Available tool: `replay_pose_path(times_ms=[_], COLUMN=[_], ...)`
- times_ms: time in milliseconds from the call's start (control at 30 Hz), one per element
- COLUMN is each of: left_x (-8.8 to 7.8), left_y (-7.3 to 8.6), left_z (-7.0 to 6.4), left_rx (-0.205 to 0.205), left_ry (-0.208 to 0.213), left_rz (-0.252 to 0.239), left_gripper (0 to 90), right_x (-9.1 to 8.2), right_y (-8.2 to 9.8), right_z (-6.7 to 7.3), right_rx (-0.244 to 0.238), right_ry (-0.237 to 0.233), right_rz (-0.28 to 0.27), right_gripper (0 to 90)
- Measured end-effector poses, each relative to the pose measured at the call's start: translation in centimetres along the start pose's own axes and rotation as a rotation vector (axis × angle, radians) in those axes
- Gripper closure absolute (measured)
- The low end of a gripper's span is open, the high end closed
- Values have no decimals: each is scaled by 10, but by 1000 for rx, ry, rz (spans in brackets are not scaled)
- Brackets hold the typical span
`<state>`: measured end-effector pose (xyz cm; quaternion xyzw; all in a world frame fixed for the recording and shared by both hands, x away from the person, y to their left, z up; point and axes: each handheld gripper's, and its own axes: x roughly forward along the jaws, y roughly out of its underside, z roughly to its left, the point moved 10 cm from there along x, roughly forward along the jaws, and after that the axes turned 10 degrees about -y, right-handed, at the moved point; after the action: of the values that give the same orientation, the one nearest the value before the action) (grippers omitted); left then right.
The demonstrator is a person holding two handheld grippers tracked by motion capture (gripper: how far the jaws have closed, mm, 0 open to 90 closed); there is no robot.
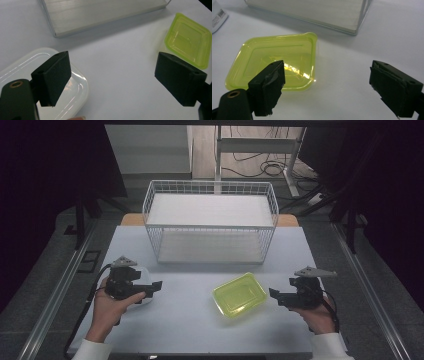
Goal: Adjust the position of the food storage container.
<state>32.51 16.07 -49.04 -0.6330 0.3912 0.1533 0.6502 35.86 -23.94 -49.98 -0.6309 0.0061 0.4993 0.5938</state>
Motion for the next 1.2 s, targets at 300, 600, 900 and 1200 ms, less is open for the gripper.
replay_pose_path(times_ms=[300,600,900,1200], left_x=[-2,-6,-4,0], left_y=[4,6,8,11], left_z=[0,-4,-7,-11], left_rx=[23,16,13,27], left_ry=[-9,21,30,26], left_rz=[5,13,32,44], left_gripper=[131,126,126,125], right_x=[4,4,0,0], right_y=[4,4,6,7], right_z=[-1,8,6,7], right_rx=[-12,-31,-30,-48], right_ry=[-2,-3,-9,-13], right_rz=[33,63,73,94], right_gripper=[157,171,197,225])
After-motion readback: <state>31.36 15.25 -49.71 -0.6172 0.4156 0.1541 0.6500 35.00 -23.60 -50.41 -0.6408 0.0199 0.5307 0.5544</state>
